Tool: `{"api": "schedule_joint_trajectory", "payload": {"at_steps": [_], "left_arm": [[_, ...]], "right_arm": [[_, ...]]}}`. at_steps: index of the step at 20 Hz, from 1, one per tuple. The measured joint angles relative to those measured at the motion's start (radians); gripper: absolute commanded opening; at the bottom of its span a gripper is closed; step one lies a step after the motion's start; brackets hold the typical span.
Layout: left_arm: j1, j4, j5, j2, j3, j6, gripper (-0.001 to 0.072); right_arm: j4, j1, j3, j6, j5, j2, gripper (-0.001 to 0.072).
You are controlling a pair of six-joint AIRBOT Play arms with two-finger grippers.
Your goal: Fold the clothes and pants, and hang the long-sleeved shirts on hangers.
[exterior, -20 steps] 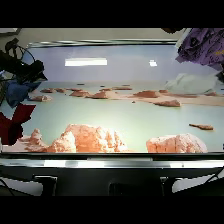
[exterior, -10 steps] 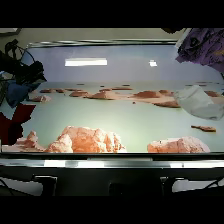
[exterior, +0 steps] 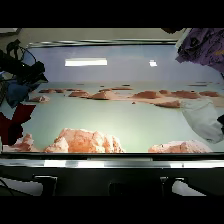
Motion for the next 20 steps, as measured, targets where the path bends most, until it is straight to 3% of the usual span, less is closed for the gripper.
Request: {"api": "schedule_joint_trajectory", "payload": {"at_steps": [11, 12, 14, 15, 19, 20], "left_arm": [[-0.008, -0.009, 0.0, 0.0, 0.0, 0.0, 0.0019], [-0.008, -0.01, 0.0, 0.0, 0.0, 0.0, 0.0019], [-0.008, -0.011, 0.0, 0.0, 0.0, 0.0, 0.0019], [-0.008, -0.011, 0.0, 0.0, 0.0, 0.0, 0.0019], [-0.008, -0.011, 0.0, 0.002, 0.0, 0.0, 0.0018], [-0.008, -0.011, 0.0, 0.003, 0.0, 0.0, 0.0018]], "right_arm": [[-0.085, 0.0, -0.275, 0.081, -0.002, 0.116, 0.0046], [-0.09, 0.0, -0.279, 0.082, -0.002, 0.117, 0.0093], [-0.098, 0.0, -0.285, 0.085, -0.008, 0.118, 0.0365], [-0.1, 0.0, -0.287, 0.084, -0.009, 0.119, 0.0459], [-0.093, 0.0, -0.242, 0.003, 0.039, 0.119, 0.0437], [-0.071, 0.0, -0.203, -0.031, 0.069, 0.119, 0.0345]]}}
